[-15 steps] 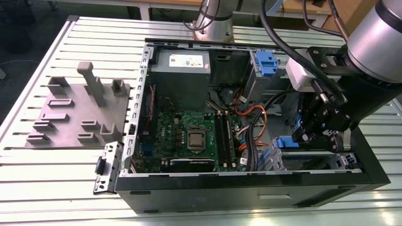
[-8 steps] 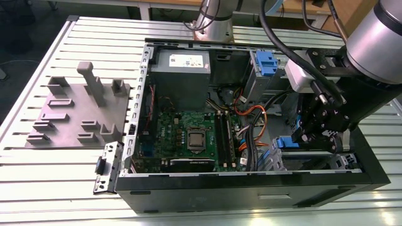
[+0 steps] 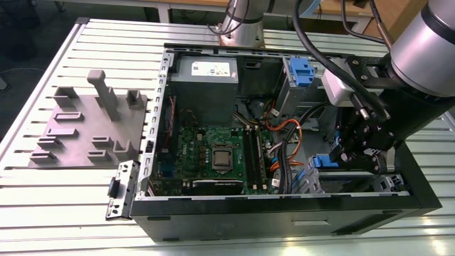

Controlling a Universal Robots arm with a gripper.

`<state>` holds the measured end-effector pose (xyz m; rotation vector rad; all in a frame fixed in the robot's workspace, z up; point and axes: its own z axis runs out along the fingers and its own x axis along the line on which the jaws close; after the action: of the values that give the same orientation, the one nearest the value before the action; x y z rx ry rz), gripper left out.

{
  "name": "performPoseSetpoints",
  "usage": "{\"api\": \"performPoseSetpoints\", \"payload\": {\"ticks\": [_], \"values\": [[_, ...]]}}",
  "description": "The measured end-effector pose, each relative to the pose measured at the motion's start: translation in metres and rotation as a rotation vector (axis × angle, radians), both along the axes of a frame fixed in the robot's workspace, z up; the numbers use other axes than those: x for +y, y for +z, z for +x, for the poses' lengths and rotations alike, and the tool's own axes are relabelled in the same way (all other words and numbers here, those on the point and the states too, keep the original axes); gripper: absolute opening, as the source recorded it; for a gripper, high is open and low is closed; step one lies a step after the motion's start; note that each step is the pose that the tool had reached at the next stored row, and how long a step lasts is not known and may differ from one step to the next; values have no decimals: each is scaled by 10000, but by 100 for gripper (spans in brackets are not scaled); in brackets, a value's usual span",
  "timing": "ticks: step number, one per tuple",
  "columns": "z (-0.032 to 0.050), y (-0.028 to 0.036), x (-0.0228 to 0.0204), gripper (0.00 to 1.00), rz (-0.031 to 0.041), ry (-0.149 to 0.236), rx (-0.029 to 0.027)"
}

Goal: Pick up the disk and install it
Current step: 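Insert the first disk wire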

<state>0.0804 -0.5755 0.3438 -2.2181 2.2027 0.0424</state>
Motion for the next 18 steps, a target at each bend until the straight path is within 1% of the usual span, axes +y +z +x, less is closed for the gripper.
{"api": "performPoseSetpoints", "payload": {"ticks": [1, 4, 8, 10, 18], "values": [[0, -20, 0, 11, 0, 0, 0], [0, -38, 0, 11, 0, 0, 0], [0, -43, 0, 11, -1, 0, 0], [0, -91, 0, 11, 0, 0, 0], [0, -108, 0, 11, 0, 0, 0]]}}
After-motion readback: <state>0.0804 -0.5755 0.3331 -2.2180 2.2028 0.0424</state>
